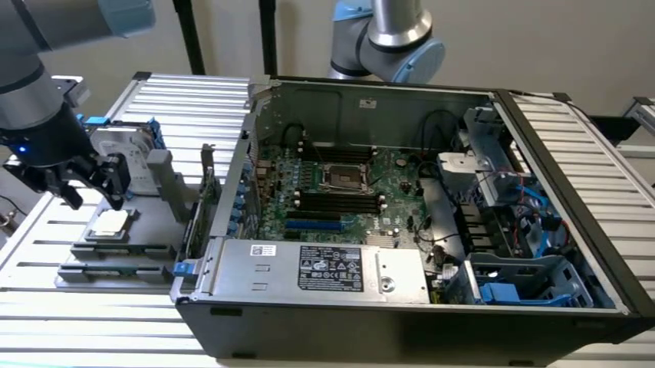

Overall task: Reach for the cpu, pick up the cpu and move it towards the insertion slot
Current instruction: 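Pick up the cpu and move it towards the insertion slot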

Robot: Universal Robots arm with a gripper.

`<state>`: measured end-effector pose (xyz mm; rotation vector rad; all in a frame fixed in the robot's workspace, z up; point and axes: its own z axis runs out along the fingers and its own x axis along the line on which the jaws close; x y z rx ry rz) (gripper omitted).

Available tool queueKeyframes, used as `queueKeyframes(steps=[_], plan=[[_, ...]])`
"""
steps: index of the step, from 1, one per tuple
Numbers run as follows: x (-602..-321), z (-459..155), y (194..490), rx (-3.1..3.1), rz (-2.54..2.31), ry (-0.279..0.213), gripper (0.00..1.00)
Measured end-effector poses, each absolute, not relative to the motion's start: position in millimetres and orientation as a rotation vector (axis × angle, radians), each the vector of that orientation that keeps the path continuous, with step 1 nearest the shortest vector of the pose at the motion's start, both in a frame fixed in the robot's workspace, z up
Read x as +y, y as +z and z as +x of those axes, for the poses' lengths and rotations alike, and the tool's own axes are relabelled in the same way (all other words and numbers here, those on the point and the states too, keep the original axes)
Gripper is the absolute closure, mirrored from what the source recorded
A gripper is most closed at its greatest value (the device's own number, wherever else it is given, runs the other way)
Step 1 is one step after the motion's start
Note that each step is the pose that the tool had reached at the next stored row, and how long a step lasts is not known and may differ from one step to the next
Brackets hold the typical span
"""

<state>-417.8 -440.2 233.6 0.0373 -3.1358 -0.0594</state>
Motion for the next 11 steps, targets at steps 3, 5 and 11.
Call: queueKeyframes(steps=[3, 5, 11], plan=[[-440.1, -416.9, 228.7, -3.136, 0.038, -0.059, 0.35], [-440.2, -416.8, 225.1, -3.136, 0.039, -0.059, 0.35], [-440.2, -416.8, 214.1, -3.136, 0.041, -0.059, 0.35]])
